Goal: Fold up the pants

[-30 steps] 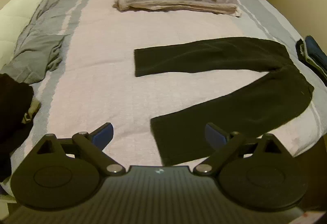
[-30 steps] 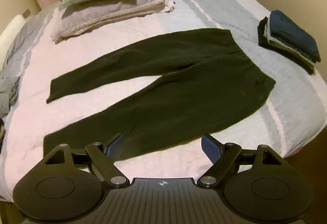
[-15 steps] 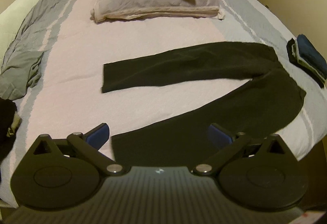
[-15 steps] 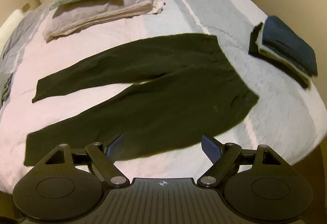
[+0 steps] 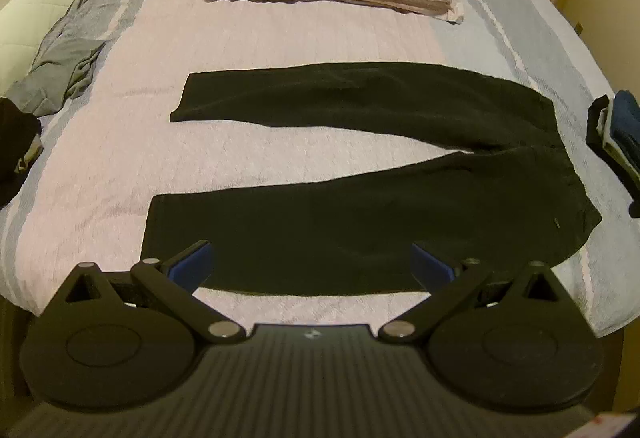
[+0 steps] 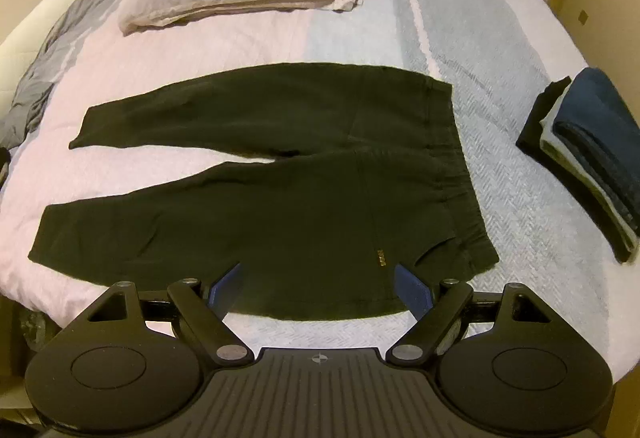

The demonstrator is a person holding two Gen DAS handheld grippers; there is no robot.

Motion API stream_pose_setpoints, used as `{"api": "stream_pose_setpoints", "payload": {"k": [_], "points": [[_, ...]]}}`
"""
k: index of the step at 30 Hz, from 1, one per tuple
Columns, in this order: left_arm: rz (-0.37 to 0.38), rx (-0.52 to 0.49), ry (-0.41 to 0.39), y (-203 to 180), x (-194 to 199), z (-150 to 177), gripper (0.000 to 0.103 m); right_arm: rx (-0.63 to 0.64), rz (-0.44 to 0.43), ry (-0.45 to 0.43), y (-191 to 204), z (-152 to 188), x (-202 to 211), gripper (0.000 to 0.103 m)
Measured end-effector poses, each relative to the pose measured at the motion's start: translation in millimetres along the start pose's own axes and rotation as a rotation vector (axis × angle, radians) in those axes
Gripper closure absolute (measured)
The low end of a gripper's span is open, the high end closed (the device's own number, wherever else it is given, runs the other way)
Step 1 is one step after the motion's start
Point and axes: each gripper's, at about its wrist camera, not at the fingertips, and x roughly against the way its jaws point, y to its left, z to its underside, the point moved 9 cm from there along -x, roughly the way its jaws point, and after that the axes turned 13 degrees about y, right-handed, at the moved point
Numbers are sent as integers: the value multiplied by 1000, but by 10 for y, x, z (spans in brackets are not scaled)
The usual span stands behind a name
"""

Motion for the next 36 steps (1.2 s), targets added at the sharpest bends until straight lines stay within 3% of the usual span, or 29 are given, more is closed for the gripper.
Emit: {"api": "stream_pose_setpoints", "payload": {"k": [12,36], "points": [[12,-66,22,-200,-143,91,1,-4,-23,51,122,45,-102,23],[-16,-16,69,164,-281,226,1,99,-51,108,808,93,-345,23]]}}
